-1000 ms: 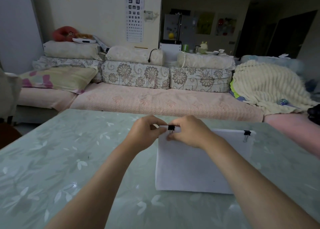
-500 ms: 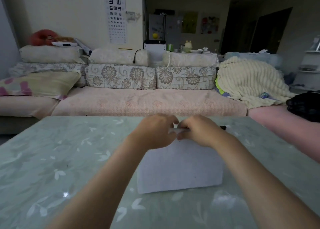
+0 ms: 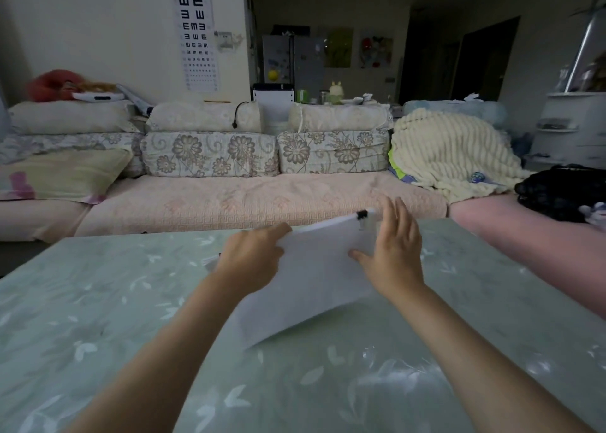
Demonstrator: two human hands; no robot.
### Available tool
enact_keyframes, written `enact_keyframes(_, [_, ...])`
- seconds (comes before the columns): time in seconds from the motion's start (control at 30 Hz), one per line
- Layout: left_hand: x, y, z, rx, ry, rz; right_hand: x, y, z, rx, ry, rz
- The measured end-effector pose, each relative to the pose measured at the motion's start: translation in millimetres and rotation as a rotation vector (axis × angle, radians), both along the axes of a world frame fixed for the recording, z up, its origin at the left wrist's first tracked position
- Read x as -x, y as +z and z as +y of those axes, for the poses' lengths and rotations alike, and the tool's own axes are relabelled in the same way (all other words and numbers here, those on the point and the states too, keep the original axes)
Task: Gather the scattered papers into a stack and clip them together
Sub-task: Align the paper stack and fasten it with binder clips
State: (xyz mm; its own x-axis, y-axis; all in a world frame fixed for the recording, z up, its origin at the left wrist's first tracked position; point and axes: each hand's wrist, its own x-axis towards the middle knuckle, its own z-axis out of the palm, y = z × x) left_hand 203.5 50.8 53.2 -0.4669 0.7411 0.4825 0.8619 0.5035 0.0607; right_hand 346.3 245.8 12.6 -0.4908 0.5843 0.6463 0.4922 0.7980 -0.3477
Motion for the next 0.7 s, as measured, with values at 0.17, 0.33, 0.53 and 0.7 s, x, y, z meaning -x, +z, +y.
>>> enact_keyframes(0.17, [25,10,-26,-0.373,0.059,-0.325,17,-8,-15,0.844,0.216,0.171])
enact_keyframes(0.33, [42,-7,-44,-0.776,-0.06,-0.963,40,-13,-35,1.211,0.599,0.264])
enact_keyframes(0.53, [52,-48,-53,-0.703,0.112,-1.151,63,-21,-47,1.013,0.52,0.185])
enact_keyframes(0.7, [61,-87,-54,-0.329,0.297,-1.194,71,-50,-50,0.906,0.332,-0.231])
